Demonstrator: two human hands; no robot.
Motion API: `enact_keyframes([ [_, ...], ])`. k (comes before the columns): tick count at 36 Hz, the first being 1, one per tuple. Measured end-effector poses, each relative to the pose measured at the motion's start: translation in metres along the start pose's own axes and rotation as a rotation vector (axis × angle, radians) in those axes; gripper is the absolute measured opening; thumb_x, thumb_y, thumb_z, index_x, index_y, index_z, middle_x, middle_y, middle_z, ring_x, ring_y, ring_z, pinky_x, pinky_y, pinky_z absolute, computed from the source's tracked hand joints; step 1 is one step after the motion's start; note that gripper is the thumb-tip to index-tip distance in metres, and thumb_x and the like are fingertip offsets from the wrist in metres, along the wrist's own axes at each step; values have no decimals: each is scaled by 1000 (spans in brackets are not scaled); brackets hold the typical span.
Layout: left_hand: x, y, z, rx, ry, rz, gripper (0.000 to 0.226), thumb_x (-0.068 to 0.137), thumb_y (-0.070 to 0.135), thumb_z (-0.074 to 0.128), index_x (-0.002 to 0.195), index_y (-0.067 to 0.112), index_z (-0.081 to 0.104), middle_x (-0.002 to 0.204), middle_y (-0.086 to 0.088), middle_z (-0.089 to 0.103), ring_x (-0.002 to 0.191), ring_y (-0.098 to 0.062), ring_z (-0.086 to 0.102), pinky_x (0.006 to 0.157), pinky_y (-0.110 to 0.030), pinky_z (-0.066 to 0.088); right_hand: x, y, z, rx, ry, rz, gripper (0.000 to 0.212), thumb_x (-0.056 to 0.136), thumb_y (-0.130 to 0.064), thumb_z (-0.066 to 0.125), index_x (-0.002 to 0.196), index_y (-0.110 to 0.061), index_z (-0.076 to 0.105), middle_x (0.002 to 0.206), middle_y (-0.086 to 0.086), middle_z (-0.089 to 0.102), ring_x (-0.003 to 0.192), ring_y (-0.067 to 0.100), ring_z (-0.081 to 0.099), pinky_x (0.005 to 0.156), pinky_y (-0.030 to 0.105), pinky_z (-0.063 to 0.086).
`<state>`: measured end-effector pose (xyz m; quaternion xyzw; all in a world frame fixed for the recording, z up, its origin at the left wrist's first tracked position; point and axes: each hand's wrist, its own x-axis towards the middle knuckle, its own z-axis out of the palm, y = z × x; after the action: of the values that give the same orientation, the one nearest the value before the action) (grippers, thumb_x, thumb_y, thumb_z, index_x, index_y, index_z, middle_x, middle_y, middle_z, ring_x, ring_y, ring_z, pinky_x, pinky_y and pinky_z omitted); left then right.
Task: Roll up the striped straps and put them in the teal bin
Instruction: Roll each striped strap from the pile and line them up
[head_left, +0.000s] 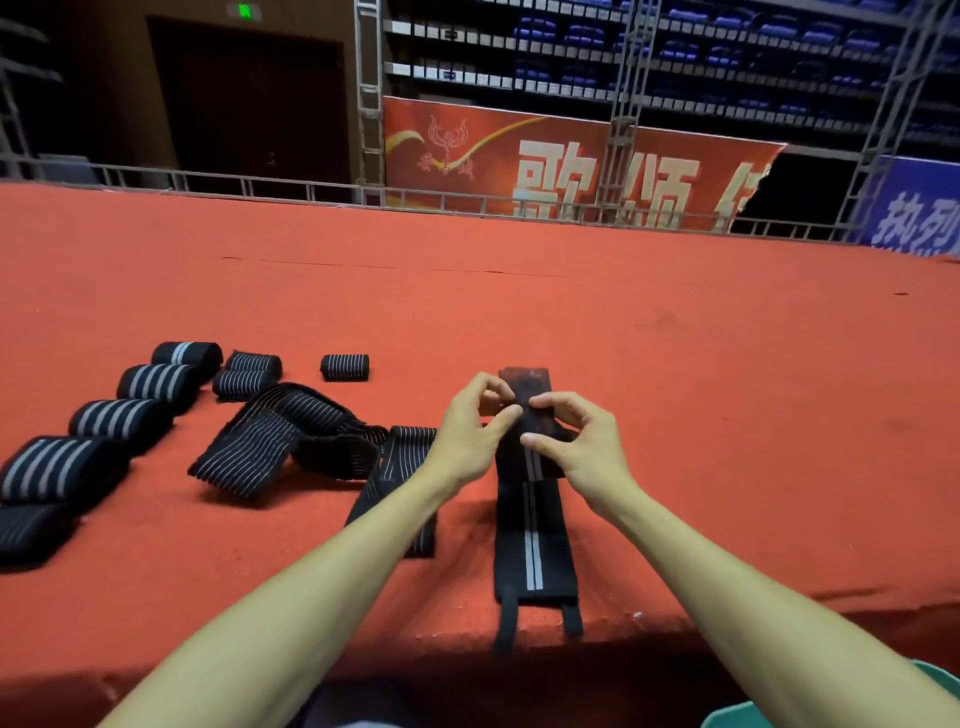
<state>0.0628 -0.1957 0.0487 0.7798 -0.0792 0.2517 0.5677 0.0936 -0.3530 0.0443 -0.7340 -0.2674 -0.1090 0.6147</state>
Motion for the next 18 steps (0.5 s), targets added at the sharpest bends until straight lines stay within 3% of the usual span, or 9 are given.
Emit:
enact_keyframes([
  [2, -3, 3, 0, -1, 28, 18, 22, 89, 3, 66, 86, 21, 54, 86, 8, 61, 79, 0, 58, 74, -13, 45, -7, -2, 0, 36, -6, 14, 40, 69, 9, 81, 95, -20, 70, 98, -5, 73, 93, 4, 66, 88, 24, 53],
  [6, -3, 8, -2, -43, 46, 27, 25, 86, 2, 70, 82, 21, 55, 81, 7, 61, 74, -5, 59, 72, -24, 50, -18, -8, -2, 71, -21, 26, 39, 70, 10, 80, 95, -18, 70, 97, -1, 73, 89, 5, 67, 84, 26, 54],
  [11, -4, 14, -5, -59, 6, 36, 23, 84, 3, 73, 84, 15, 53, 73, 0, 57, 65, -7, 51, 64, -21, 44, -23, -8, -8, 44, -24, 31, 31, 75, 2, 80, 93, -22, 71, 98, 4, 74, 92, 20, 69, 86, 36, 54],
  [14, -3, 13, -7, -69, -26, 30, 24, 85, 3, 72, 83, 17, 52, 72, -3, 59, 65, -11, 53, 66, -28, 47, -21, -12, -8, 65, -15, 35, 19, 84, 0, 73, 91, -17, 71, 87, 2, 73, 81, 11, 65, 79, 30, 51],
  [18, -3, 15, -7, -82, -72, 26, 25, 86, 2, 71, 87, 15, 51, 67, 2, 55, 60, -9, 52, 61, -22, 45, -12, -19, -8, 36, 62, -22, 22, 86, 1, 71, 84, -20, 71, 86, -5, 72, 83, 10, 67, 83, 28, 54],
])
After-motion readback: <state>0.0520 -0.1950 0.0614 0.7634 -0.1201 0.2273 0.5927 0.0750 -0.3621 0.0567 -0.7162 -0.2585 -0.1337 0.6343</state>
